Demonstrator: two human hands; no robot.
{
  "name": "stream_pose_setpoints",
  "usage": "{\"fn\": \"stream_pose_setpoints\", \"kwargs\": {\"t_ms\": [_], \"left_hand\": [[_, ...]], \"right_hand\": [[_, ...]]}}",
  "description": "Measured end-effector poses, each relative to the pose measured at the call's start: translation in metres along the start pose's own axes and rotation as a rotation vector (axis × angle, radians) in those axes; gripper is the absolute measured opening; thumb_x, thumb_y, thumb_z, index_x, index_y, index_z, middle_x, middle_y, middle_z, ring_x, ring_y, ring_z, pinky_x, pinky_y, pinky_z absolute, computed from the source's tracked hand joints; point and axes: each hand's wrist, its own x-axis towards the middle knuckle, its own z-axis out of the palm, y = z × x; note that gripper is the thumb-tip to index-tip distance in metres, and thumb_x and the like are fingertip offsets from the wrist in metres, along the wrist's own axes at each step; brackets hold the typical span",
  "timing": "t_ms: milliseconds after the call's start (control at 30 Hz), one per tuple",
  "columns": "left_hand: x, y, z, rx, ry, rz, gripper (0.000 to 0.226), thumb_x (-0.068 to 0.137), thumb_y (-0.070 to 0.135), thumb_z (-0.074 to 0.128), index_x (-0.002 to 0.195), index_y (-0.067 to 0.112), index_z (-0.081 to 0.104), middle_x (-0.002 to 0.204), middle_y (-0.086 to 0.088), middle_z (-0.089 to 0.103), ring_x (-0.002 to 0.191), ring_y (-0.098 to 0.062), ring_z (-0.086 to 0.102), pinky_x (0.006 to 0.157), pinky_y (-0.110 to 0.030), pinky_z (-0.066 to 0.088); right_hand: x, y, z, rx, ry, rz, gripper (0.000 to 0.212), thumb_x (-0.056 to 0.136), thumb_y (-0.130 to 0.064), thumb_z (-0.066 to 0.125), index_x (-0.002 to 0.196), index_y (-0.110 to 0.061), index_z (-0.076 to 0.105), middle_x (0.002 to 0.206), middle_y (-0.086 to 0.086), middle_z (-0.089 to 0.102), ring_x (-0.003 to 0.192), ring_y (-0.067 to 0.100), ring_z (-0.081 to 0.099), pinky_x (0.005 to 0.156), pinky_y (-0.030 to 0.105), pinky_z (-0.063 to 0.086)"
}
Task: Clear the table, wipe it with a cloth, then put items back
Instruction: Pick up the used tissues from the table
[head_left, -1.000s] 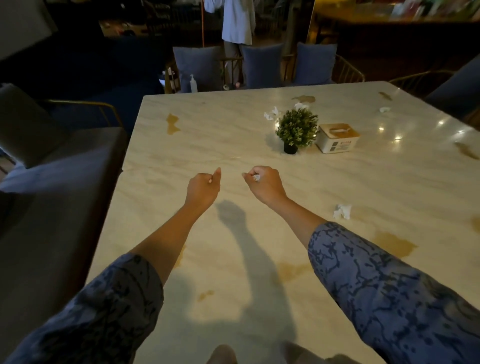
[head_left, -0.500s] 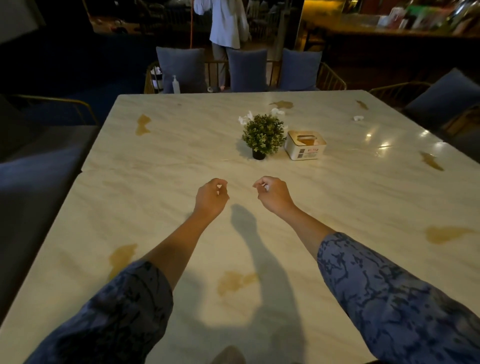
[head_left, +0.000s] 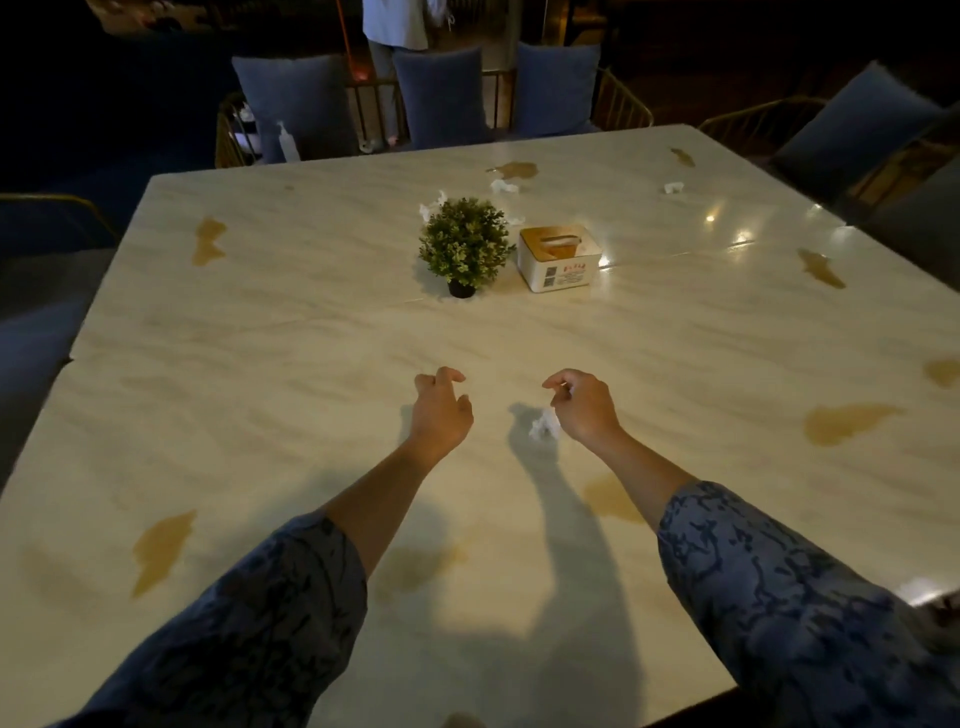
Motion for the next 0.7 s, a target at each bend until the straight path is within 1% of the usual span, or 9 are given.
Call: {"fn": "stream_pose_setpoints", "kwargs": {"t_ms": [33, 133, 200, 267, 367, 467, 533, 633, 700], "left_hand": [[0.003, 0.002, 0.013, 0.005, -0.003, -0.005, 0.029, 0.096, 0.014, 0.052, 0.124, 0.016, 0.048, 0.131, -0.012, 0.037, 0.079, -0.026, 0.061, 0.089, -0.03, 0.049], [0.009, 0.011, 0.052, -0.019, 0.029, -0.053, 0.029, 0.094, 0.017, 0.055, 0.123, 0.018, 0.051, 0.13, -0.012, 0.041, 0.1, -0.032, 0.061, 0.098, -0.041, 0.047], [0.013, 0.019, 0.078, -0.044, 0.04, -0.104, 0.029, 0.094, 0.015, 0.055, 0.123, 0.015, 0.052, 0.131, -0.014, 0.04, 0.105, -0.033, 0.058, 0.099, -0.038, 0.046], [0.017, 0.025, 0.103, -0.071, 0.029, -0.158, 0.031, 0.095, 0.013, 0.054, 0.126, 0.013, 0.051, 0.134, -0.015, 0.038, 0.103, -0.032, 0.058, 0.098, -0.032, 0.044], [0.027, 0.032, 0.135, -0.083, 0.039, -0.236, 0.034, 0.095, 0.012, 0.054, 0.128, 0.012, 0.05, 0.136, -0.016, 0.038, 0.102, -0.034, 0.058, 0.094, -0.032, 0.046], [0.032, 0.038, 0.164, -0.085, 0.059, -0.328, 0.035, 0.094, 0.014, 0.054, 0.129, 0.012, 0.049, 0.136, -0.018, 0.038, 0.102, -0.035, 0.058, 0.091, -0.032, 0.045], [0.034, 0.043, 0.181, -0.089, 0.056, -0.347, 0.039, 0.094, 0.017, 0.055, 0.133, 0.014, 0.047, 0.136, -0.019, 0.038, 0.102, -0.037, 0.059, 0.093, -0.034, 0.047], [0.039, 0.047, 0.203, -0.086, 0.025, -0.341, 0.044, 0.095, 0.016, 0.056, 0.138, 0.017, 0.046, 0.133, -0.017, 0.037, 0.109, -0.035, 0.055, 0.09, -0.026, 0.043], [0.043, 0.048, 0.215, -0.073, 0.032, -0.348, 0.043, 0.094, 0.016, 0.059, 0.136, 0.016, 0.051, 0.131, -0.017, 0.039, 0.111, -0.034, 0.053, 0.094, -0.027, 0.041]], "right_hand": [[0.006, 0.013, -0.004, -0.012, -0.011, 0.006, 0.031, 0.096, -0.003, 0.041, 0.102, -0.014, 0.069, 0.111, 0.009, 0.068, 0.089, 0.027, 0.065, 0.07, 0.028, 0.047], [0.025, 0.046, -0.016, -0.063, -0.083, 0.019, 0.026, 0.094, -0.006, 0.045, 0.1, -0.017, 0.068, 0.109, 0.006, 0.068, 0.092, 0.023, 0.063, 0.072, 0.026, 0.046], [0.039, 0.062, -0.026, -0.086, -0.145, -0.015, 0.024, 0.094, -0.007, 0.045, 0.092, -0.021, 0.066, 0.106, 0.004, 0.068, 0.094, 0.022, 0.063, 0.072, 0.027, 0.045], [0.052, 0.076, -0.036, -0.088, -0.197, -0.074, 0.025, 0.095, -0.008, 0.045, 0.085, -0.024, 0.061, 0.103, 0.002, 0.068, 0.095, 0.02, 0.062, 0.071, 0.023, 0.041], [0.072, 0.096, -0.045, -0.074, -0.273, -0.096, 0.02, 0.094, -0.014, 0.05, 0.083, -0.027, 0.06, 0.101, -0.002, 0.066, 0.095, 0.017, 0.061, 0.071, 0.022, 0.041], [0.092, 0.119, -0.047, -0.096, -0.352, -0.077, 0.011, 0.091, -0.018, 0.057, 0.093, -0.022, 0.067, 0.109, 0.002, 0.068, 0.099, 0.018, 0.063, 0.074, 0.024, 0.045], [0.104, 0.132, -0.05, -0.127, -0.392, -0.106, 0.015, 0.091, -0.017, 0.059, 0.102, -0.016, 0.069, 0.11, 0.005, 0.069, 0.102, 0.021, 0.064, 0.077, 0.024, 0.045], [0.119, 0.149, -0.055, -0.113, -0.425, -0.114, 0.014, 0.091, -0.016, 0.06, 0.102, -0.014, 0.068, 0.108, 0.007, 0.071, 0.102, 0.022, 0.065, 0.08, 0.026, 0.048], [0.128, 0.158, -0.058, -0.111, -0.423, -0.113, 0.015, 0.09, -0.015, 0.059, 0.102, -0.015, 0.068, 0.108, 0.008, 0.071, 0.102, 0.022, 0.066, 0.082, 0.027, 0.05]]}}
